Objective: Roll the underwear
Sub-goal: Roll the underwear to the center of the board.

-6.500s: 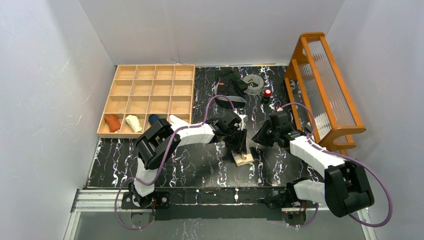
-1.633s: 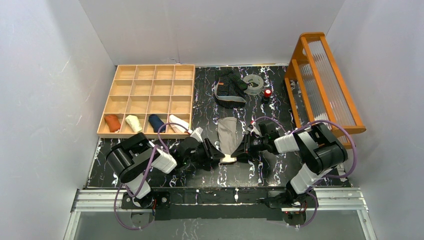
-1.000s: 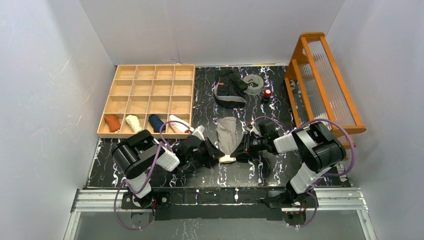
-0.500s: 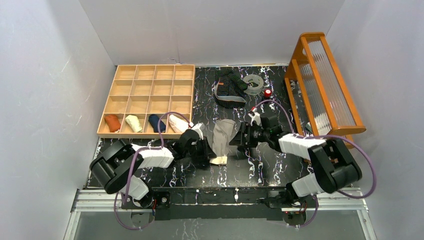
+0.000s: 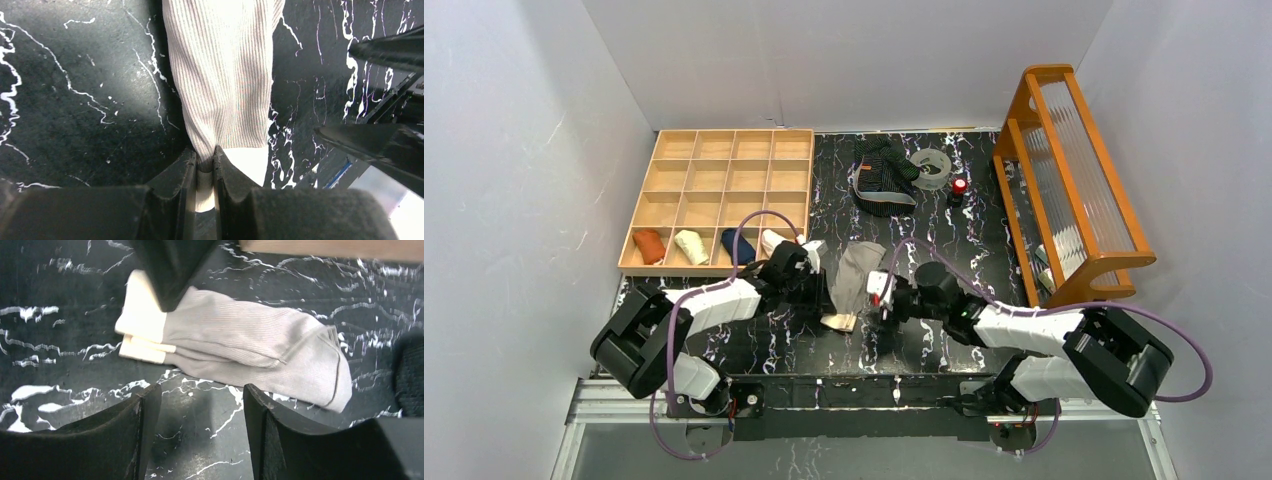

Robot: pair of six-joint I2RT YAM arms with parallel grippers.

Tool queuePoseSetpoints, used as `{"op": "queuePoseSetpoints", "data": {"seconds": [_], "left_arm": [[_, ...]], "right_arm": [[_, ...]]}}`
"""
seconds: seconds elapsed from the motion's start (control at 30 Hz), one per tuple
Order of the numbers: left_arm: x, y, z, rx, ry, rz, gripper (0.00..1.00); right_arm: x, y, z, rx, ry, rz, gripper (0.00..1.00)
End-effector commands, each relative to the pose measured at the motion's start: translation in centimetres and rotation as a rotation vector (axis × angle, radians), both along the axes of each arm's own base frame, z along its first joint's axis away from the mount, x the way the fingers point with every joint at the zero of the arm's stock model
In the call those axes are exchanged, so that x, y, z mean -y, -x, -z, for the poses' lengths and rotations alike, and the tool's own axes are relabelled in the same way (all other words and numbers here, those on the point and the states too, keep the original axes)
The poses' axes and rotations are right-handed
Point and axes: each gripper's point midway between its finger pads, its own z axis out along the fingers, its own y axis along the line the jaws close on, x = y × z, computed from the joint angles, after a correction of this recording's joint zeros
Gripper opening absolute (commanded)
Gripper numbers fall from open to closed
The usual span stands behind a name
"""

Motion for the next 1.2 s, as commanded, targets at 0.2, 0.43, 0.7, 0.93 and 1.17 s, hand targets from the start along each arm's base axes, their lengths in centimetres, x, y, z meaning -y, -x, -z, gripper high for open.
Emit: {"op": "queuePoseSetpoints", "data": {"seconds": [0.2,0.43,0.7,0.93,1.17], "left_arm": [[-1.0,0.9,0.4,-0.081,0.017,0.119,0.00],[-1.5,1.0,0.8,-0.123,-0.001,0.132,0.00],[-1.6,0.2,0.3,-0.120,0.005,0.130,0.00],[-1.5,0.1,0.5,-0.134,0.012,0.131,0.00],[-1.4,0.2,0.7,-0.144,0.016,0.130,0.00]], "right_arm": [[-3.3,2.4,1.9,0.551,0.220,-0.353,0.68],[-5.1,2.7,2.4,0.725,0.244,-0.383,0.69],[-5.5,3.5,3.5,0.704,0.255,-0.436,0.56],[-6.4,4.1,4.0,0.680,0.239,-0.480,0.53],[-6.9,4.3,4.0,0.681,0.225,-0.494,0.50]]}}
